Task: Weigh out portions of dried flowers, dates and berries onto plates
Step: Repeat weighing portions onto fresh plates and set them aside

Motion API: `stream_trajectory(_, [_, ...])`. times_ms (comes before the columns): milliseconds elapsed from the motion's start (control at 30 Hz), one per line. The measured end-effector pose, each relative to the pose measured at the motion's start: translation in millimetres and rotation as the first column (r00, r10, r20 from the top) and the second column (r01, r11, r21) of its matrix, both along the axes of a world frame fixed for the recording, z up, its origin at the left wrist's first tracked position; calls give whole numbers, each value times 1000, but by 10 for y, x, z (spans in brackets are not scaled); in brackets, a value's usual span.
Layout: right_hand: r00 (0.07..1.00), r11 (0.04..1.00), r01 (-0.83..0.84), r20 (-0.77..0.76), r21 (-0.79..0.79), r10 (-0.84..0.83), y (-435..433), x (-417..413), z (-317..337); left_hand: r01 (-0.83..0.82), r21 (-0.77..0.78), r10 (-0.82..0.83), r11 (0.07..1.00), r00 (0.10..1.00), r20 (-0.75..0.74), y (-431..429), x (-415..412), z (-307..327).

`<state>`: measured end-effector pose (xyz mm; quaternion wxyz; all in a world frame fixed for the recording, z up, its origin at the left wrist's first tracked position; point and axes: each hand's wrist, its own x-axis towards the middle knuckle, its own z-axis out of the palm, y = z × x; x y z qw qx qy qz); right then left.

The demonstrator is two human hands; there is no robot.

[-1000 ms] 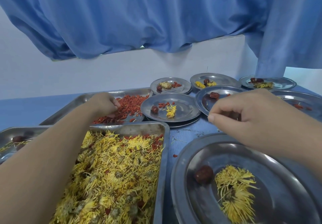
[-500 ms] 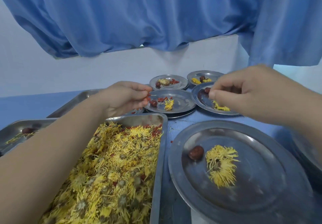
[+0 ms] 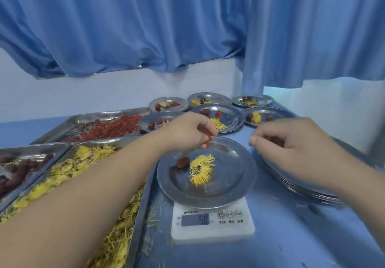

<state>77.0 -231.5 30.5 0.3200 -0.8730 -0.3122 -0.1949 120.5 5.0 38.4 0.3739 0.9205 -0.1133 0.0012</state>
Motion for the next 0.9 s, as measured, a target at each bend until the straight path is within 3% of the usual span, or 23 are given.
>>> stream_trajectory(233, [999, 999, 20, 30, -28, -19, -203, -145, -375, -36, 80, 31, 996, 998, 56, -154, 36, -101])
stream_trajectory(500, [997, 994, 17, 72, -112, -9, -137, -251, -406, -169, 156, 130, 973, 963, 234, -253, 49, -200])
stream_trajectory(700, [998, 986, 25, 69, -167, -13, -135, -224, -432, -186, 93, 172, 978, 975, 142, -281, 108, -205])
stream_trajectory(833, [998, 986, 25, 64, -167, -15, -148, -214, -439, -213, -182, 212, 960, 977, -22, -306, 140, -212])
stream_trajectory(900, [998, 985, 24, 65, -173, -13, -152, -209, -448, -206, -203, 207, 957, 978, -17, -299, 148, -227])
